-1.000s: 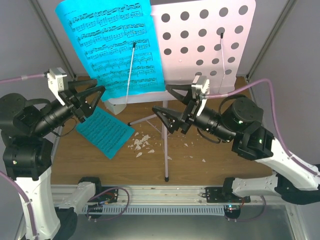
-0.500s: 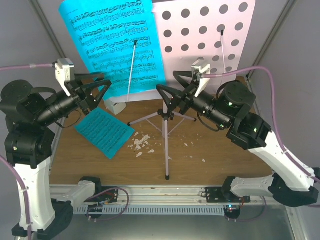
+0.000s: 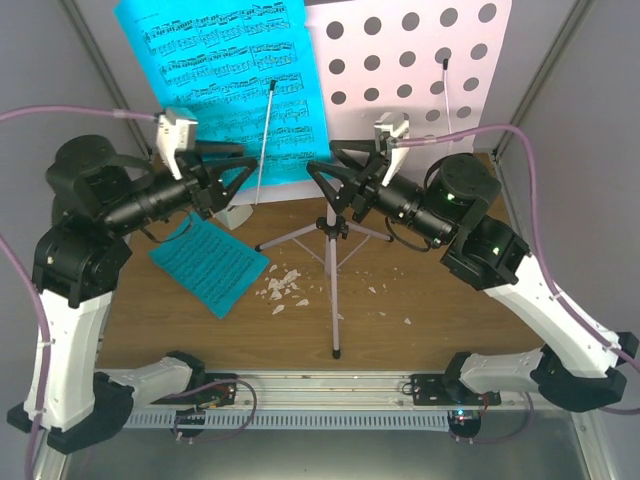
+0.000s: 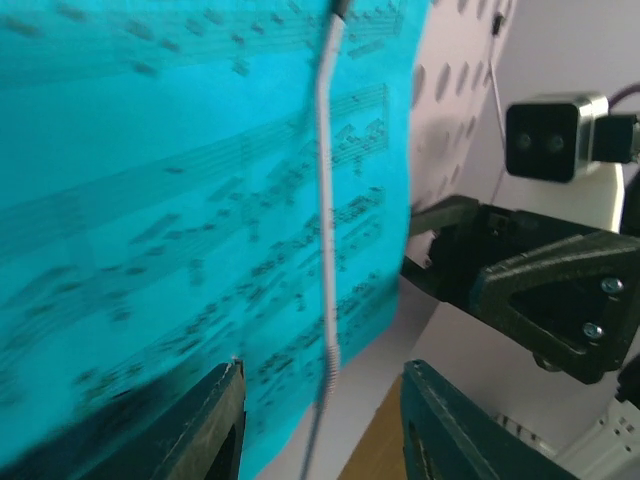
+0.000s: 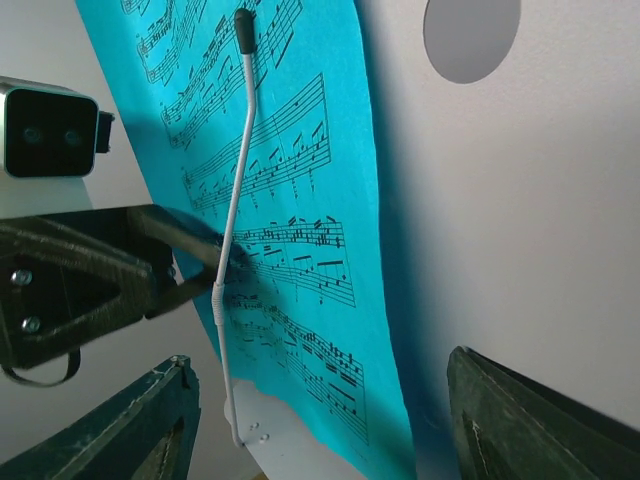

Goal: Pack up the instrument practice props

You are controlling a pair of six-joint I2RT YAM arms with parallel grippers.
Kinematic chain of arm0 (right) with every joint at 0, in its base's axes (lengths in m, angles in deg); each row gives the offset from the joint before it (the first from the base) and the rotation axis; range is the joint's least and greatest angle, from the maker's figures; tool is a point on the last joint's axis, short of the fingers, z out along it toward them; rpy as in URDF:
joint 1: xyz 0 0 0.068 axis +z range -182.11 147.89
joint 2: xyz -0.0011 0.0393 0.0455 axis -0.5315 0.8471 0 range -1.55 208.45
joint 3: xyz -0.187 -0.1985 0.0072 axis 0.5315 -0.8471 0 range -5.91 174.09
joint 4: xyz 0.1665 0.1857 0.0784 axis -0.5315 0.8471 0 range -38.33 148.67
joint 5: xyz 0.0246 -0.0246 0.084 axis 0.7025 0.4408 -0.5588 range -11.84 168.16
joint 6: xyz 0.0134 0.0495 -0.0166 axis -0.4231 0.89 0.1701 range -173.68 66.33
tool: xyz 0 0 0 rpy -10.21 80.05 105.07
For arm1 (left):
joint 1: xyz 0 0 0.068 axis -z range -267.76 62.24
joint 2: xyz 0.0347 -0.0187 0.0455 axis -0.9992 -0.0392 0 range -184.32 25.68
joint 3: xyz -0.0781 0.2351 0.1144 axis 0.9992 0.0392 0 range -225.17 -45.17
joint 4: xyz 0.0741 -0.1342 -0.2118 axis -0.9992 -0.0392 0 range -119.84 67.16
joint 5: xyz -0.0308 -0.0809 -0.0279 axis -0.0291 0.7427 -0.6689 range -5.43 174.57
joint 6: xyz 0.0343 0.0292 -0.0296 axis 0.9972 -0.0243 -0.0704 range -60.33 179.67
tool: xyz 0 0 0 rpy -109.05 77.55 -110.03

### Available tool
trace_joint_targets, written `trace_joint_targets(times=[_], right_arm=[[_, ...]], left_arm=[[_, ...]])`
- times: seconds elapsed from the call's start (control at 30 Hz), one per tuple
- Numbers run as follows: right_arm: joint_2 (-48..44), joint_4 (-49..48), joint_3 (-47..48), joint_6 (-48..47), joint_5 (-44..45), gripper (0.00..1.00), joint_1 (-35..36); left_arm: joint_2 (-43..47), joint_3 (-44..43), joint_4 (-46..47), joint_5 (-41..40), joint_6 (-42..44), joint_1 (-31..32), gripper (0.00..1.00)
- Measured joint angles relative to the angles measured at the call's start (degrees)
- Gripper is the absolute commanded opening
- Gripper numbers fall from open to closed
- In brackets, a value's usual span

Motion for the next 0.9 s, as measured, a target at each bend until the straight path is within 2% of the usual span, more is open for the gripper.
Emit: trace_joint_targets(times=[0.2, 0.3, 0.43, 0.63, 0.77, 0.9], right_arm=[[0.8, -1.3, 0.0, 0.2, -0.4, 0.62, -0.2], [0.9, -1.6, 0.0, 0.2, -0.4, 0.59, -0.2], [1.3, -2.5, 0.0, 0.1, -0.5, 0.53, -0.3], [2.2, -4.0, 0.0, -0.4, -0.5, 0.44, -0.3], [2.9, -4.4, 0.3, -1.0, -0.5, 0.3, -0.3], [3.8, -4.9, 0.6, -1.5, 0.0, 0.02, -0.3]], left_arm=[[-2.8, -0.6, -0.6, -10.7, 1.0, 13.1, 0.45], [-3.8, -0.7, -0.7, -15.8, 1.5, 17.7, 0.45], [-4.5, -0.7, -0.5, -21.6, 2.0, 21.4, 0.43], [-4.4, -0.7, 0.2, -24.9, 2.1, 22.5, 0.35], [-4.4, -0.7, 1.6, -25.2, 1.9, 22.5, 0.24], [-4.1, -0.2, 2.8, -25.6, 2.0, 22.5, 0.04]])
